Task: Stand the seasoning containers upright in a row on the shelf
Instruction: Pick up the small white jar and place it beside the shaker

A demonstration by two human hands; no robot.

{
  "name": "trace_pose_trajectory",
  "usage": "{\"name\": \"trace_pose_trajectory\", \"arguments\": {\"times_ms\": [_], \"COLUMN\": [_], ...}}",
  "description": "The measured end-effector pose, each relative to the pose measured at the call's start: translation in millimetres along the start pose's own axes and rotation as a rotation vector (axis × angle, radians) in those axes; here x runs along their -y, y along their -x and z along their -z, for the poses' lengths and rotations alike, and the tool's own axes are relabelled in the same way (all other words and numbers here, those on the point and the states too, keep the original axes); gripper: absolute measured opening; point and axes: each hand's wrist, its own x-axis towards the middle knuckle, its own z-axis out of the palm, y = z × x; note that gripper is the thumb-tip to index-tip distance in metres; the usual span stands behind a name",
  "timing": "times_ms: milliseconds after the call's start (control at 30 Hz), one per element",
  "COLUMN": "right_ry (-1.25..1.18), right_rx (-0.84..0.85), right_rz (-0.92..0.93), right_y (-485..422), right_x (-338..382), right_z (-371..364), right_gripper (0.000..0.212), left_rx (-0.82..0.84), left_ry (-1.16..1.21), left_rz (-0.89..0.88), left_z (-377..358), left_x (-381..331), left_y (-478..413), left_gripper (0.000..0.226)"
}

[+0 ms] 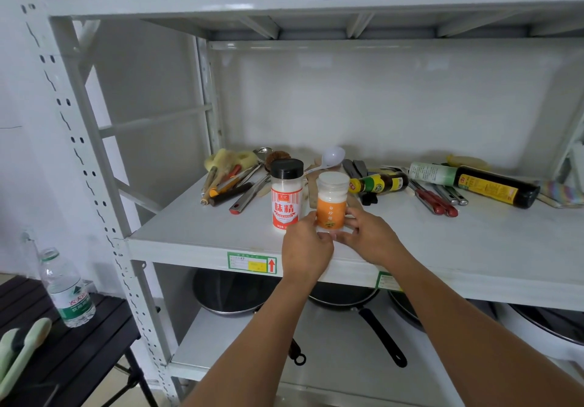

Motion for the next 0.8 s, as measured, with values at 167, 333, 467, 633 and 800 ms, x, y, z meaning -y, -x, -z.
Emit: {"name": "trace_pose_trajectory", "arguments": {"times_ms": [167, 333, 467, 633, 800], "right_ry": [-0.039, -0.056, -0.054, -0.132, -0.274], "right_rx": [-0.007, -0.012, -0.007, -0.035, 0.003], "right_rz": [-0.008, -0.011, -0.012, -0.038, -0.032], "right_y": [-1, -2, -3, -3, -5], "right_x": [-1, -3, -5, -7, -17], "right_z": [-1, -2, -4, -1, 4], "right_gripper": [0.072, 0.075, 0.075, 0.08, 0.1], "left_rx": [0.001, -0.011, -0.02, -0.076, -0.202], "left_ry": [-0.026, -0.027, -0.015, 0.04, 0.119], "left_rz": [-0.012, -0.025, -0.023, 0.001, -0.005], "left_z": [0, -1, -2, -8, -11], "left_x": [0, 2, 4, 10, 16], "left_y": [-1, -1, -2, -3, -2], "left_gripper": [0.045, 0.043, 0.042, 0.051, 0.041]}}
